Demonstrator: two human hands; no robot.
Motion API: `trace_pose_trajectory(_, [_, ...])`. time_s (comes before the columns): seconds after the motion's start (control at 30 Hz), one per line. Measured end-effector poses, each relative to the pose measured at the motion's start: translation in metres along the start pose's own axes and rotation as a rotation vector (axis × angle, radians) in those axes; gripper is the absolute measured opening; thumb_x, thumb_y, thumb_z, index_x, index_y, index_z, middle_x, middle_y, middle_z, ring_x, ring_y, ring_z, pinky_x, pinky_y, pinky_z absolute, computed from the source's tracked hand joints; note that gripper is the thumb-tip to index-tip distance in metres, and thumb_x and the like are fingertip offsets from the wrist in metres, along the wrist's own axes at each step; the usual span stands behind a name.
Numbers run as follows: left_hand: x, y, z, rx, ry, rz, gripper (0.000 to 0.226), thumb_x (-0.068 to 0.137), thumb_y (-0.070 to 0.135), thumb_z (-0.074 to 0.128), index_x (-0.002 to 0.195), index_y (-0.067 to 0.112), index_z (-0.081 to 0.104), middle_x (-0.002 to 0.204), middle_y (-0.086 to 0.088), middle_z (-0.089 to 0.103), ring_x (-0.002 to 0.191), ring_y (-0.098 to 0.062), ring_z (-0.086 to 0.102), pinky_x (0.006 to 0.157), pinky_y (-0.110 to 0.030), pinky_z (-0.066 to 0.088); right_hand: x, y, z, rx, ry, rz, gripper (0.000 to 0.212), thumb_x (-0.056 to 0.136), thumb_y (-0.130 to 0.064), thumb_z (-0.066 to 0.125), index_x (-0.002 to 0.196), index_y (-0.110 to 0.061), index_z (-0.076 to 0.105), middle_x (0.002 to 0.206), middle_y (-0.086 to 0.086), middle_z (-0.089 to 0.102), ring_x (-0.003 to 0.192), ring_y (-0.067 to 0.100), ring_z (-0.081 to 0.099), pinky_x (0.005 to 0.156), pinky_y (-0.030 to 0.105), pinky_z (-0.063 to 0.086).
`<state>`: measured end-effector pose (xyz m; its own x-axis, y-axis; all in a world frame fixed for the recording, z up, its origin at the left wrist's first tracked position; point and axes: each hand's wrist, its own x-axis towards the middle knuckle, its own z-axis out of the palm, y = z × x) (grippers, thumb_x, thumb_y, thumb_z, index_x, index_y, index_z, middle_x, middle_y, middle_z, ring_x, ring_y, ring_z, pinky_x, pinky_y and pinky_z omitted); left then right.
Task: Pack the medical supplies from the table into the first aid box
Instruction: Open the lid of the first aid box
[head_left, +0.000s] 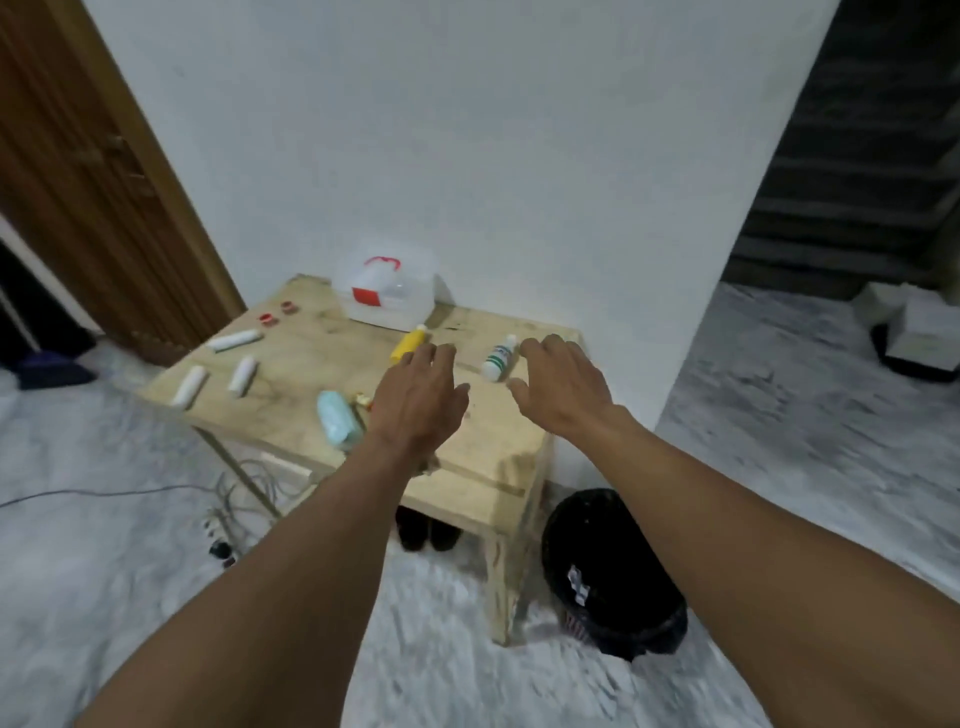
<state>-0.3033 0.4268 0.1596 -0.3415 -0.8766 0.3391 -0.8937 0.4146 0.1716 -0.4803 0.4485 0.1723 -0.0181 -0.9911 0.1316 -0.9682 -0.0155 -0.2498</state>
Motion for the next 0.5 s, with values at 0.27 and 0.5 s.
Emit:
trace_pose_trajectory(0.27, [-0.065,-0.126,-0.055,0.042,-0.036,-0.152,0.049,0.095,0.033,0.058,0.136,0.008,0.05,0.128,-0.014,0.056,0.112,-0.034,0.056,0.084,-0.044,0.049,0.014,-0.146,0.03,0.019,-0.009,-0.142,0.042,0.096,-0.034,0.054,0.132,-0.014,0.05,0.129,0.012,0.051,0.123,0.033,0.047,0.093,0.041,0.044])
trace_pose_trajectory(0.5, [-0.03,-0.199,-0.052,0.042,-0.046,-0.157,0.051,0.098,0.038,0.052,0.141,0.012,0.044,0.134,-0.01,0.052,0.115,-0.028,0.054,0.085,-0.038,0.048,0.088,-0.2,0.053,-0.025,0.027,-0.168,0.043,0.097,-0.035,0.055,0.132,-0.011,0.05,0.126,0.012,0.054,0.12,0.033,0.051,0.087,0.041,0.049])
